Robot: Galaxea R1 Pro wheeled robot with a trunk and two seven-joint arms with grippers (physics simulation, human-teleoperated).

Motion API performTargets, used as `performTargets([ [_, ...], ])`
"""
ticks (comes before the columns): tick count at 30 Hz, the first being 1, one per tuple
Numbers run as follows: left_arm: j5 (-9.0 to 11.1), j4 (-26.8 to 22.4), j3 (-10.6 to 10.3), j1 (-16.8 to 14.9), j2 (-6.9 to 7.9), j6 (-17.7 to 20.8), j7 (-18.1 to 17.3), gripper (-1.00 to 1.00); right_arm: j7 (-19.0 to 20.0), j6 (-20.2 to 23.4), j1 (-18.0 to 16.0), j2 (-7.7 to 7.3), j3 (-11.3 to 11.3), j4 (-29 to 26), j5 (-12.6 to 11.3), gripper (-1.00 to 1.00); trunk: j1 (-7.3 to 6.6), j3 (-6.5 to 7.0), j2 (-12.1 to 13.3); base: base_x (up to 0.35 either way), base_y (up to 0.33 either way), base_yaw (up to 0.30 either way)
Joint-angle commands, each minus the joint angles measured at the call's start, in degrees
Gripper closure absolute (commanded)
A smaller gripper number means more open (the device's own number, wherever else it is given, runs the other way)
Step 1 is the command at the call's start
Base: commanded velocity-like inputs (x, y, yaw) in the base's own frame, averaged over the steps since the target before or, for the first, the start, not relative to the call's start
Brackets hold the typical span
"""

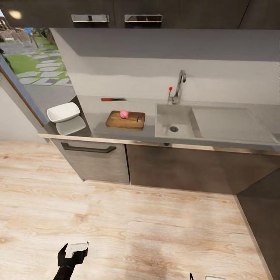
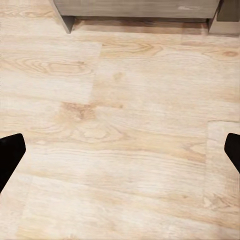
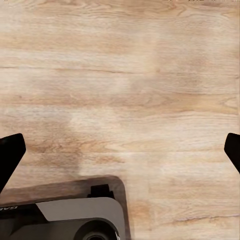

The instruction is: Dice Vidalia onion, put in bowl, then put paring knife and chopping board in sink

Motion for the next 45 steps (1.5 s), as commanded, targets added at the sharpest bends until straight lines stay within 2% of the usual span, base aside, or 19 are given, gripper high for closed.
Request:
performTargets([
  [1, 0.0, 0.2, -0.5, -0.1, 0.00, -0.3, 0.4, -1.00, -0.4, -0.2, -0.1, -0.07, 0.5, -0.1, -0.3, -1.00, 0.03, 0.01, -0.1, 0.000, 0.005, 0.000],
  [7, 0.0, 0.2, -0.5, -0.1, 0.03, -0.3, 0.4, -1.00, -0.4, -0.2, -0.1, -0.07, 0.5, 0.0, -0.3, -1.00, 0.03, 0.55, -0.1, 0.000, 0.148, 0.000],
  [23, 0.0, 0.2, -0.4, -0.1, 0.15, -0.2, 0.4, -1.00, -0.4, -0.2, -0.1, -0.07, 0.5, 0.0, -0.3, -1.00, 0.03, 2.00, -0.1, 0.012, 0.285, 0.000],
  [45, 0.0, 0.2, -0.4, -0.1, 0.45, -0.2, 0.4, -1.00, -0.4, -0.2, -0.1, -0.07, 0.5, 0.0, -0.3, -1.00, 0.03, 3.99, -0.1, 0.163, 0.279, 0.000],
])
